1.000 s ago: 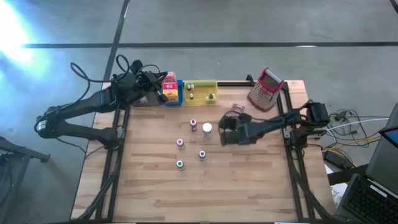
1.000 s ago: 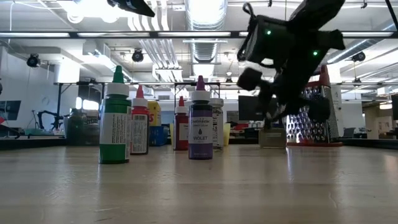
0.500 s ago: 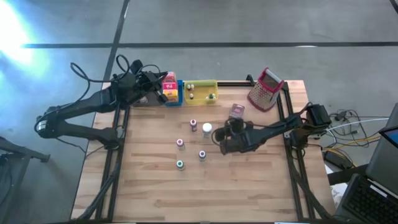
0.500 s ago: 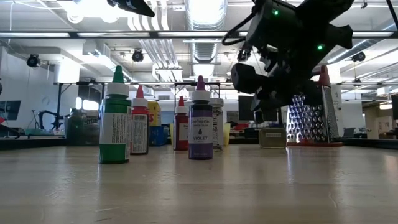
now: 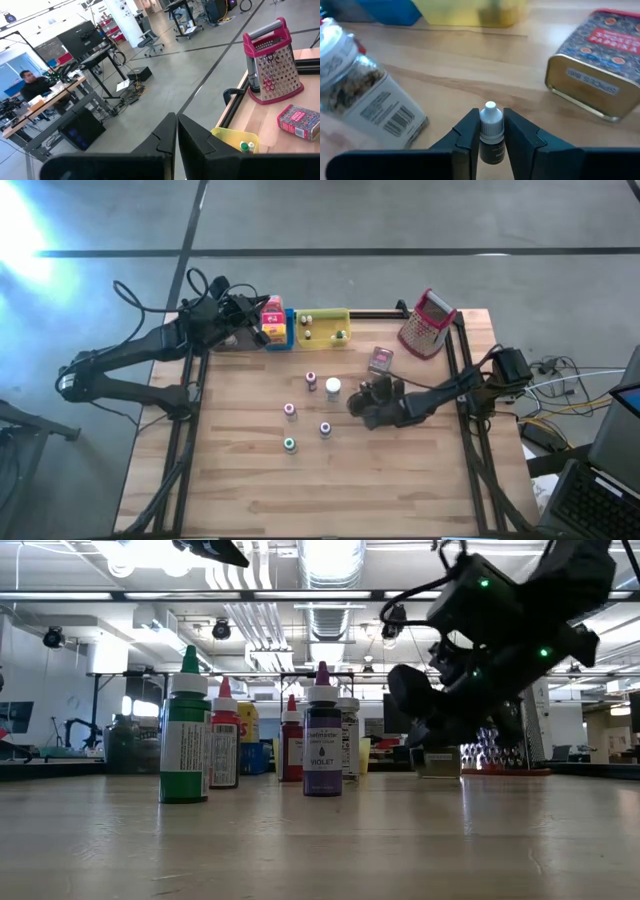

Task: Pick & Place Kitchen Items
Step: Put the black food coloring bottle into the yellow bin

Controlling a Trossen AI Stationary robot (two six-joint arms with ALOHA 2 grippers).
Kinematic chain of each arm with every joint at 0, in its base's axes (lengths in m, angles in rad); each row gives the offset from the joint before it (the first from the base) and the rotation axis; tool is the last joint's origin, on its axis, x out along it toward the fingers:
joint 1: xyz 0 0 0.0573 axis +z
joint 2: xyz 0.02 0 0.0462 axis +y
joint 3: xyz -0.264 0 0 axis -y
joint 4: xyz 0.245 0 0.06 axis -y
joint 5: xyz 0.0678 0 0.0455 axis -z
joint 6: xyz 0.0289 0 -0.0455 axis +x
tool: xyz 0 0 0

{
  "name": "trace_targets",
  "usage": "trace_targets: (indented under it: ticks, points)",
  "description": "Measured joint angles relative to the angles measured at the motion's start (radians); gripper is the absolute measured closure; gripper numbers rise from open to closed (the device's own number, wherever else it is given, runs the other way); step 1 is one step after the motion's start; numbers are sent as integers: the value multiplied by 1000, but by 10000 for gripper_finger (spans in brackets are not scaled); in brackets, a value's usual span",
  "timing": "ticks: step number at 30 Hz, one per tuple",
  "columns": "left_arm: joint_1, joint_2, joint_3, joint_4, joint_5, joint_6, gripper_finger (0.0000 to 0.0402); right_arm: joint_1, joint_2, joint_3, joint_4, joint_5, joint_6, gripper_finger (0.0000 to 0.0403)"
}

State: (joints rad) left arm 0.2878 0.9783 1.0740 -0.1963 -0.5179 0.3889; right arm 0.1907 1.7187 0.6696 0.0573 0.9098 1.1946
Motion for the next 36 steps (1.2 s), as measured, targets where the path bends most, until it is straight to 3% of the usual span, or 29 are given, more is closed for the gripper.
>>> trace_targets:
  ticks: [6,11,19,36]
  points:
    - [0,0,0,0,0,0,380,3,0,-131,309,5,-247,318]
    - [0,0,0,0,0,0,380,3,0,-195,435,-67,-359,320]
    - [0,0,0,0,0,0,380,3,0,-200,448,-101,-365,318]
    - [0,0,0,0,0,0,380,3,-5,-202,447,-90,-371,188]
